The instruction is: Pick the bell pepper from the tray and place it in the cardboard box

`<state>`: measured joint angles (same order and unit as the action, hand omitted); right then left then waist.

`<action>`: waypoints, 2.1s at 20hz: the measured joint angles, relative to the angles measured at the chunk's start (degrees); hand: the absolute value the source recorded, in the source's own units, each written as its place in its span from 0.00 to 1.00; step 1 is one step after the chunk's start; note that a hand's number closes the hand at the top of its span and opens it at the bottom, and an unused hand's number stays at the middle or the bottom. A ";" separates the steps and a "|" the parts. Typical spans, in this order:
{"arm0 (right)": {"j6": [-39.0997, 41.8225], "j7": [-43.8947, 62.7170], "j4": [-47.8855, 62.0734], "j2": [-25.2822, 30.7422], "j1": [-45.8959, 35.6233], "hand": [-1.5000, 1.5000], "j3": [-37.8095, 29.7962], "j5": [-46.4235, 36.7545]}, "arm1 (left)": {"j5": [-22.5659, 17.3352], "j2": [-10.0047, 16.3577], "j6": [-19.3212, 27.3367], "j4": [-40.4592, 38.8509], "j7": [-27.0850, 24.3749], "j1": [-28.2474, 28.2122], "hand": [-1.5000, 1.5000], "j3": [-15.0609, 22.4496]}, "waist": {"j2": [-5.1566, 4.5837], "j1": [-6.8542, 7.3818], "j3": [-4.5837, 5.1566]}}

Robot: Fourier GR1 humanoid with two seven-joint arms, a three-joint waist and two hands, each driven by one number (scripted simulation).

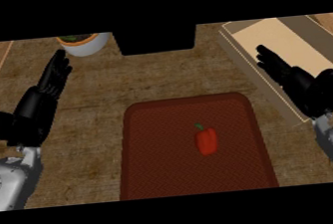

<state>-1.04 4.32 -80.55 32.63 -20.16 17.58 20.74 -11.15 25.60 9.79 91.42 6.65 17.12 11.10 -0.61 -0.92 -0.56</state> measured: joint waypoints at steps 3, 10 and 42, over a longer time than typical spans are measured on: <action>-2.29 0.00 -5.18 0.68 -0.08 0.00 -2.11 -1.14 | 1.49 0.54 -1.20 -0.51 -1.56 -0.55 0.50 0.16 | 0.52 -0.15 0.31; -8.55 1.56 -17.42 9.16 -0.14 0.00 -5.40 -11.39 | 3.44 3.08 -5.70 -0.80 -6.72 -3.37 0.50 1.42 | 1.21 -0.81 0.70; 28.75 46.95 -31.23 -4.75 -13.04 0.00 28.10 -47.45 | 7.22 -0.35 -11.96 -5.59 -12.32 -3.05 0.50 -0.30 | 0.67 1.58 0.67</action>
<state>27.71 51.26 -111.78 27.88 -33.20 45.68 -26.72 -3.94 25.26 -2.17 85.83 -5.67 14.07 10.80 0.06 0.66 0.11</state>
